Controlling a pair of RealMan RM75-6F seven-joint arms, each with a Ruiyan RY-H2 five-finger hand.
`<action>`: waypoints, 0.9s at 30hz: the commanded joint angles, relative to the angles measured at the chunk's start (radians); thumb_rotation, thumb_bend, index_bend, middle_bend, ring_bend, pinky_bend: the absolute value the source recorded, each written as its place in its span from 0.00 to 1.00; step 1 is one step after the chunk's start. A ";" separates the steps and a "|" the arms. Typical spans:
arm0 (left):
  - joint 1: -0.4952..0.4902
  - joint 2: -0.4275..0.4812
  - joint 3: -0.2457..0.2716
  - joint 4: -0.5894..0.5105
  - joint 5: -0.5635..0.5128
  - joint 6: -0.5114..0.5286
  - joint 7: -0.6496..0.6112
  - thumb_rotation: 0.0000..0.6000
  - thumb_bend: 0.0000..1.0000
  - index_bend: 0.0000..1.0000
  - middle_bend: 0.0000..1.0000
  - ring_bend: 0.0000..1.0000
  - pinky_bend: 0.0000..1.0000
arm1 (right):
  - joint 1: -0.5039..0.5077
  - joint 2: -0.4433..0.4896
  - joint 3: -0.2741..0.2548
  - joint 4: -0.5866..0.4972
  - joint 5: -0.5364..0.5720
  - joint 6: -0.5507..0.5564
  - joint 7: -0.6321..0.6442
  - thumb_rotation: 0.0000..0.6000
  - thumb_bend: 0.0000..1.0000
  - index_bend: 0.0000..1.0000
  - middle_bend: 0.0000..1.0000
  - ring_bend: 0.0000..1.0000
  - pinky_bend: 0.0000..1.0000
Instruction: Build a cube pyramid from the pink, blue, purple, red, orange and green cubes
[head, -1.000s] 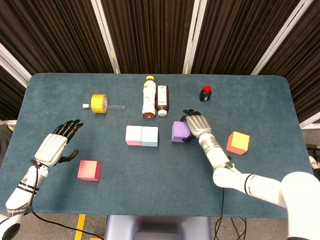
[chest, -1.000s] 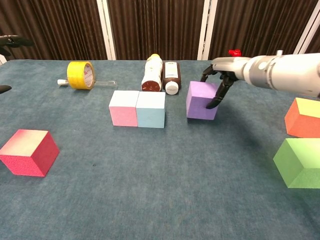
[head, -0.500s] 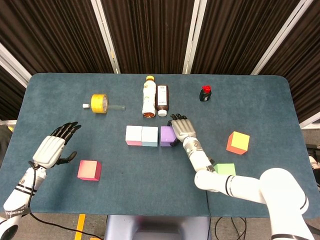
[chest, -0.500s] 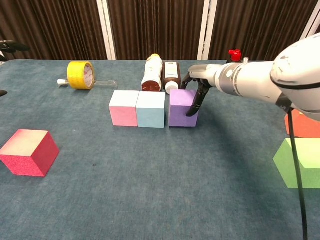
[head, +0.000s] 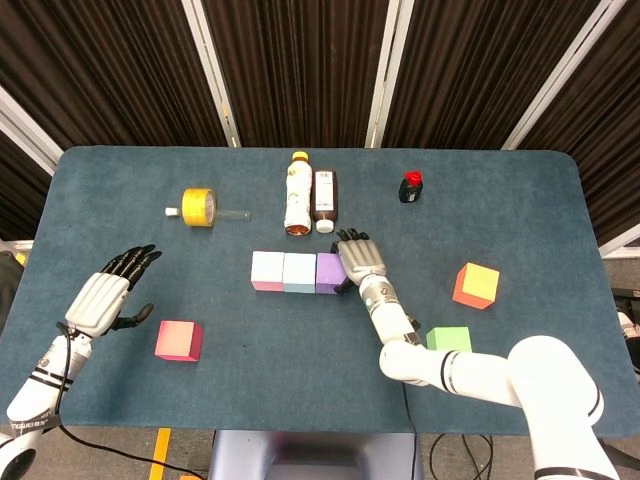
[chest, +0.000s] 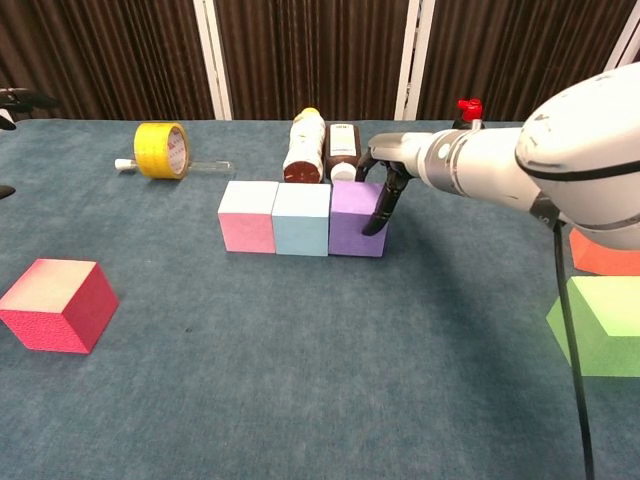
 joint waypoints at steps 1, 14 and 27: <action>0.000 -0.002 0.000 0.002 0.002 -0.002 -0.002 1.00 0.37 0.07 0.01 0.00 0.14 | 0.002 -0.004 0.001 0.004 0.002 0.001 -0.004 1.00 0.32 0.51 0.18 0.07 0.22; -0.001 -0.005 -0.003 0.010 0.004 -0.012 -0.015 1.00 0.37 0.07 0.01 0.00 0.14 | 0.004 -0.017 0.007 0.016 0.003 0.006 -0.020 1.00 0.32 0.50 0.18 0.07 0.22; -0.001 -0.011 -0.001 0.023 0.008 -0.019 -0.026 1.00 0.37 0.07 0.00 0.00 0.14 | 0.006 -0.033 0.019 0.025 0.012 0.008 -0.030 1.00 0.32 0.48 0.18 0.07 0.22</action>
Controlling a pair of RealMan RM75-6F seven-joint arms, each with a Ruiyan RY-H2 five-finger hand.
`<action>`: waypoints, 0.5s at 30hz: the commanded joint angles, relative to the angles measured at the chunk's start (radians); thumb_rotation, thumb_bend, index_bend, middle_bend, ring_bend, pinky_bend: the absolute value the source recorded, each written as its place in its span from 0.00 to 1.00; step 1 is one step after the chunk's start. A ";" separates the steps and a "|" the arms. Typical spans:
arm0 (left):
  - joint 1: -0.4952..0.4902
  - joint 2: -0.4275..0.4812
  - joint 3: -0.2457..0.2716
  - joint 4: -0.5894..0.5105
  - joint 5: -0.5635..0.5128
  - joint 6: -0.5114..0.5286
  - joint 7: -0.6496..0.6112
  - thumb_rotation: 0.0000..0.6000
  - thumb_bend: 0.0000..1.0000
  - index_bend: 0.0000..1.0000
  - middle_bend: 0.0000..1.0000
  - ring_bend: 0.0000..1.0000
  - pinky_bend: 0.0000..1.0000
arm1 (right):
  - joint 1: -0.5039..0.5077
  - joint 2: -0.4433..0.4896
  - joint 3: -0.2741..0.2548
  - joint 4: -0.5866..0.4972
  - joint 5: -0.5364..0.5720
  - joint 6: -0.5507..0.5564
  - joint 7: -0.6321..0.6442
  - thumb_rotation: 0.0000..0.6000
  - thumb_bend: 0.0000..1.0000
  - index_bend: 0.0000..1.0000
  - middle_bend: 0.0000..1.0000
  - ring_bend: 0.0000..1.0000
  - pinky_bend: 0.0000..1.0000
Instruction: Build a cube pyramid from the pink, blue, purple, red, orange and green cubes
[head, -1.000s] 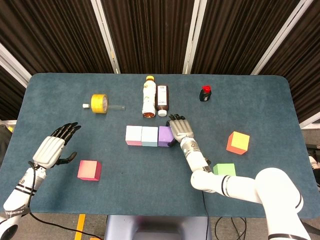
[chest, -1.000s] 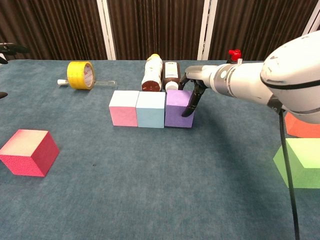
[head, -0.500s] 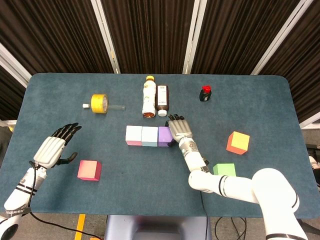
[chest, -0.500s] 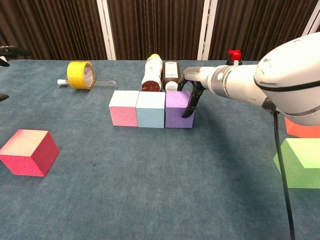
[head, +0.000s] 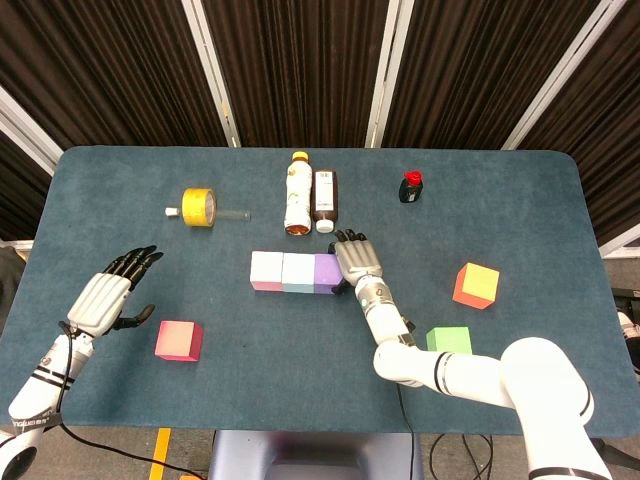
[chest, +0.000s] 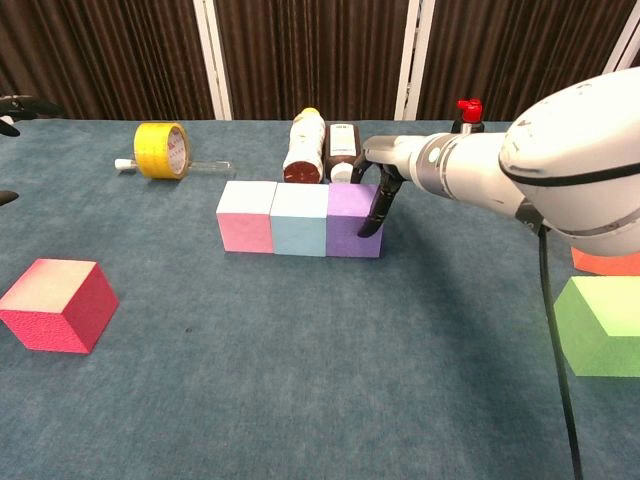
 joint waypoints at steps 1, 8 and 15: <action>0.000 -0.001 0.001 0.002 0.001 -0.001 -0.001 1.00 0.37 0.07 0.00 0.00 0.14 | 0.001 -0.002 0.000 0.002 0.003 -0.001 -0.003 1.00 0.32 0.46 0.18 0.07 0.22; 0.000 -0.002 0.001 0.002 0.001 -0.004 -0.003 1.00 0.37 0.06 0.00 0.00 0.13 | -0.001 0.001 0.000 -0.014 0.004 -0.004 -0.009 1.00 0.32 0.27 0.18 0.07 0.19; 0.000 0.008 0.000 -0.015 0.002 -0.005 0.011 1.00 0.37 0.05 0.00 0.00 0.13 | -0.016 0.028 -0.002 -0.059 -0.010 0.006 -0.001 1.00 0.32 0.12 0.16 0.07 0.18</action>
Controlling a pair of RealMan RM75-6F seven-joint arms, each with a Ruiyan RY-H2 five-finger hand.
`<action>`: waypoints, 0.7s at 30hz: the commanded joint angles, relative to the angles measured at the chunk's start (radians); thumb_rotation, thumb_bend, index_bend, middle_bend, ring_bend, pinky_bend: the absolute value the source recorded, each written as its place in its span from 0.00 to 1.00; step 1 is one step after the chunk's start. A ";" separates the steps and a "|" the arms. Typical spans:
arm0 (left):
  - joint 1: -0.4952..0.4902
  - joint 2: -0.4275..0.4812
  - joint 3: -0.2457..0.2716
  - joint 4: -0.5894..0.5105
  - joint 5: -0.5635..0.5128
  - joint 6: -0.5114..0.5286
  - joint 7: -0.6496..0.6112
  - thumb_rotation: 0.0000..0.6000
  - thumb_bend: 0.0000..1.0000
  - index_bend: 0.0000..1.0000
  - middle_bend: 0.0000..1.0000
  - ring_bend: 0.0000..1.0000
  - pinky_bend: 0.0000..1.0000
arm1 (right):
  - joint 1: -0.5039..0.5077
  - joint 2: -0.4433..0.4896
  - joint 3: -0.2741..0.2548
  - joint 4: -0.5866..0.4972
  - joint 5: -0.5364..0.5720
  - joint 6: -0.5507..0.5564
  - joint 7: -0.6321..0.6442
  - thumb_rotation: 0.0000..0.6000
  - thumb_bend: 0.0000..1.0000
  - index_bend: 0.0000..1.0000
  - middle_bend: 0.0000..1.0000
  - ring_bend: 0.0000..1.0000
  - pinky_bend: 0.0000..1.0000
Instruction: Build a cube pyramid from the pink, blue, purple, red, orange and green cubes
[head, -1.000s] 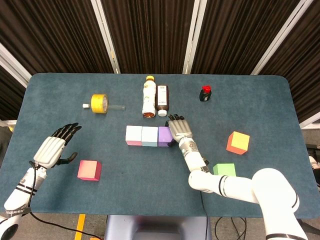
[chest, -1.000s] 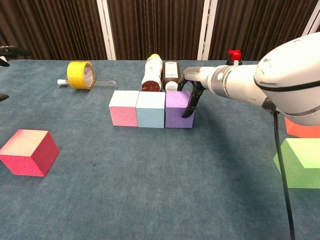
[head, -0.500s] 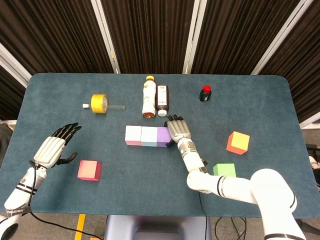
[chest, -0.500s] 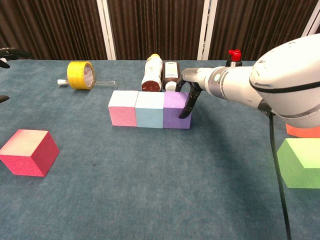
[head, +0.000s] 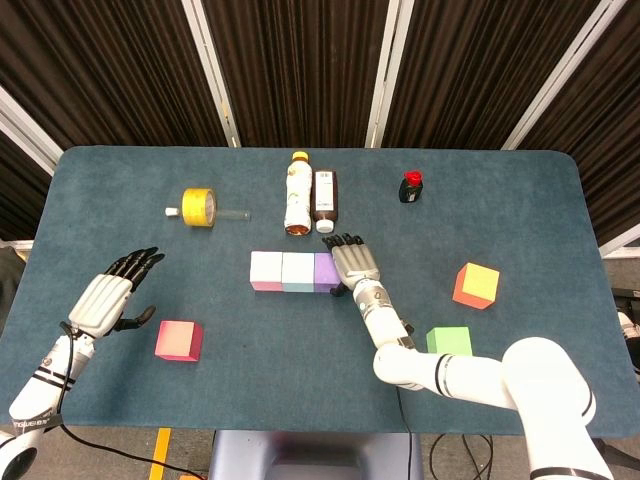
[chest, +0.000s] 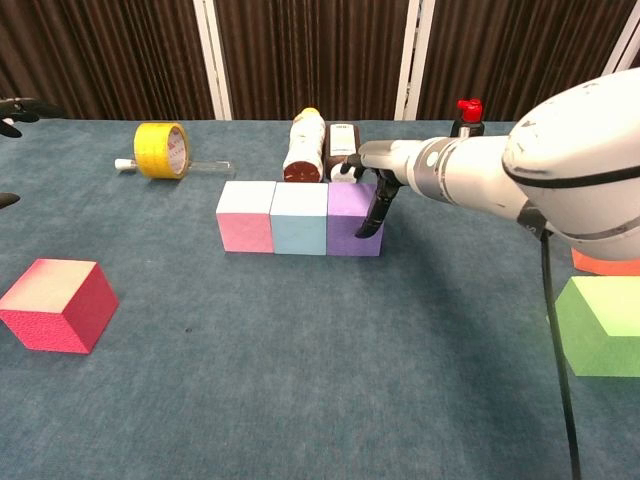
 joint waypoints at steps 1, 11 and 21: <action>0.000 0.005 0.000 -0.008 0.000 -0.001 0.007 1.00 0.37 0.05 0.00 0.00 0.13 | -0.012 0.023 -0.003 -0.030 -0.010 0.005 0.006 1.00 0.32 0.09 0.15 0.07 0.18; 0.007 0.016 -0.002 -0.028 -0.004 0.007 0.020 1.00 0.37 0.05 0.00 0.00 0.13 | -0.083 0.212 -0.056 -0.214 -0.064 0.038 0.021 1.00 0.32 0.05 0.12 0.04 0.17; 0.001 0.010 -0.007 -0.034 -0.020 -0.015 0.036 1.00 0.37 0.05 0.00 0.00 0.13 | -0.040 0.128 -0.060 -0.036 -0.054 -0.031 0.014 1.00 0.32 0.05 0.12 0.04 0.16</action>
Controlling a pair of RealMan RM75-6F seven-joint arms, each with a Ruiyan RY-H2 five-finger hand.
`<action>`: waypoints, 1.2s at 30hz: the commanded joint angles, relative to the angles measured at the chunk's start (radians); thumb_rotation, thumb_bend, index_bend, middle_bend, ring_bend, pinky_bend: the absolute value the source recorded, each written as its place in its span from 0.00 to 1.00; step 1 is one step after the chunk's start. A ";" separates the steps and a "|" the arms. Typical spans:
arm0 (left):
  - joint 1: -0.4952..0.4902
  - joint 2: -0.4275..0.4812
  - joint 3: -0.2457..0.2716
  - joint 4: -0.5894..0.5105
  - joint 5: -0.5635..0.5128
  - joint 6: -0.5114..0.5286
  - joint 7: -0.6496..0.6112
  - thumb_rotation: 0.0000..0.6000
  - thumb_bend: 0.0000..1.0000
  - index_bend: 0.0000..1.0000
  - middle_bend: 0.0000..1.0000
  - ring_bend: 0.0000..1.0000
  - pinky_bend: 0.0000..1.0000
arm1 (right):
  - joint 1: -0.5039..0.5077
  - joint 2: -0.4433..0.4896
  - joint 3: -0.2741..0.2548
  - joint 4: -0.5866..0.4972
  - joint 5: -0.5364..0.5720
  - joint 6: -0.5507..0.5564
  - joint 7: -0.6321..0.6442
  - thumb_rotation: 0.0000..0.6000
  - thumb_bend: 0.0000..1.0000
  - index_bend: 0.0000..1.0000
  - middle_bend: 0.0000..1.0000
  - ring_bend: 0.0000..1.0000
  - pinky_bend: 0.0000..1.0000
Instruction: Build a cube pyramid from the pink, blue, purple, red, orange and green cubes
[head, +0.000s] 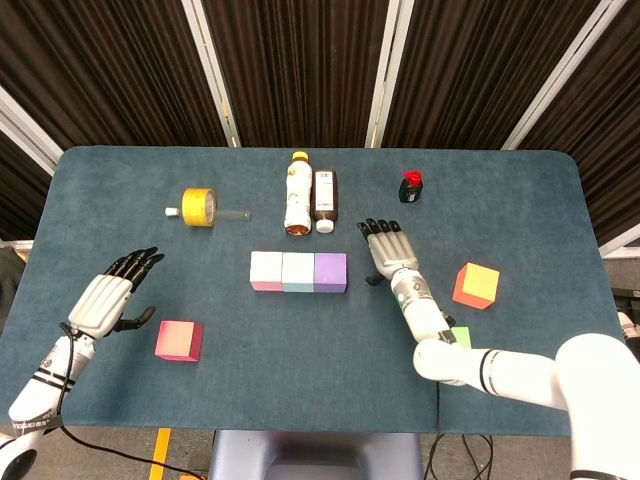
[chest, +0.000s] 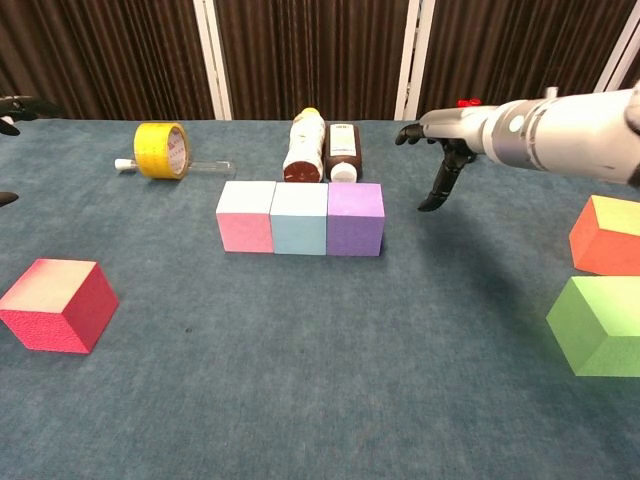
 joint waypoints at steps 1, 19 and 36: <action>-0.001 -0.001 -0.001 -0.001 -0.005 -0.005 0.005 1.00 0.37 0.05 0.00 0.00 0.13 | 0.030 -0.061 0.002 0.085 0.000 -0.039 -0.005 1.00 0.32 0.05 0.12 0.04 0.16; 0.005 -0.001 0.003 0.012 -0.011 -0.013 0.004 1.00 0.37 0.05 0.00 0.00 0.13 | 0.064 -0.141 0.020 0.152 -0.014 -0.063 0.012 1.00 0.32 0.06 0.13 0.04 0.16; 0.001 0.047 0.022 -0.039 0.025 -0.031 -0.051 1.00 0.37 0.11 0.02 0.00 0.13 | -0.005 0.003 0.021 -0.018 -0.066 -0.019 0.073 1.00 0.32 0.06 0.13 0.04 0.16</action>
